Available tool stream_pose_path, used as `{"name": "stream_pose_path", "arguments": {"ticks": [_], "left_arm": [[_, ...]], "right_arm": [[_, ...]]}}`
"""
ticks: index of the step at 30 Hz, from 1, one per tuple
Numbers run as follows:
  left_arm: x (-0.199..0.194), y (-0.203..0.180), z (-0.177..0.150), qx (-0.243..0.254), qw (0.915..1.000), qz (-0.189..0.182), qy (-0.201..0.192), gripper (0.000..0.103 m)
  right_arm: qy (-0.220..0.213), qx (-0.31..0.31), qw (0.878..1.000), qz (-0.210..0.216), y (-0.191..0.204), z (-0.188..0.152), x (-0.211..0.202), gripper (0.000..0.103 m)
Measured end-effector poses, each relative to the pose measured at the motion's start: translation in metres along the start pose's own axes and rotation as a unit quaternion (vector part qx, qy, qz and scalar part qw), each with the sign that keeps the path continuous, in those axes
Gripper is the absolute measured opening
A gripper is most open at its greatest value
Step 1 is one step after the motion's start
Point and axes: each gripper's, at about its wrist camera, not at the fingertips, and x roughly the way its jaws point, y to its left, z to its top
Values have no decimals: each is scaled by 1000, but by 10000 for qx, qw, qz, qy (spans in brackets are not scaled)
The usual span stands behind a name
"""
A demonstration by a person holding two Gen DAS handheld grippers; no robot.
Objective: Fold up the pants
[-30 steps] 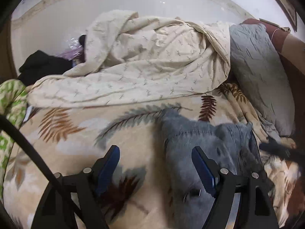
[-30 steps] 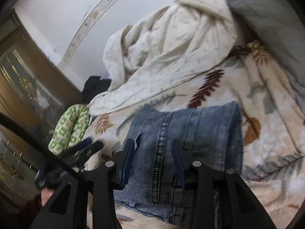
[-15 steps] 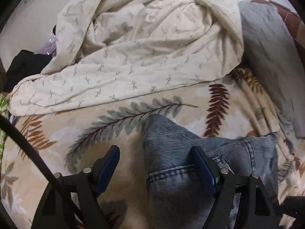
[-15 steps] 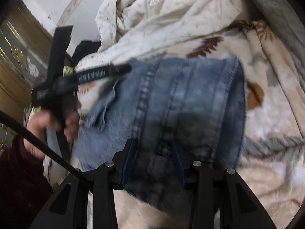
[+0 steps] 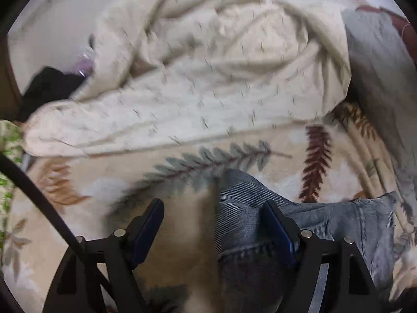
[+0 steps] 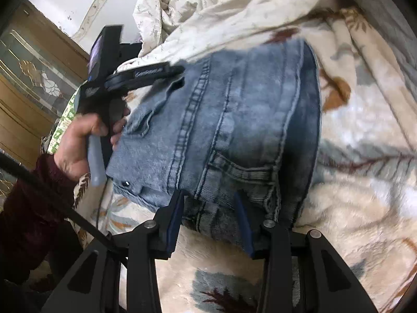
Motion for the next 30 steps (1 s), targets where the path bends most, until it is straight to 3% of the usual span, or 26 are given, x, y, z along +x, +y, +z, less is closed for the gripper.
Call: {"name": "stream_pose_path", "arguments": {"ticks": [4, 9, 13, 18, 24, 30], "left_arm": [[-53, 14, -14, 66, 9984, -258, -503, 80], [-77, 19, -50, 227, 9983, -397, -349, 80], [-76, 6, -77, 425, 9976, -427, -329, 80], [-67, 9, -83, 219, 9981, -526, -242, 81], [-49, 8, -95, 176, 9985, -509, 48, 82], [-38, 12, -105, 47, 9971, -724, 238, 82]], "right_arm": [[-637, -174, 9977, -157, 16, 18, -21, 41], [-1254, -99, 9909, -482, 30, 50, -20, 45], [-1229, 83, 9899, -697, 30, 72, 5, 45], [-1131, 12, 9875, -1100, 25, 95, 35, 45], [-458, 49, 9821, -1825, 11, 91, 58, 45], [-281, 242, 9843, -1726, -8, 83, 64, 45]]}}
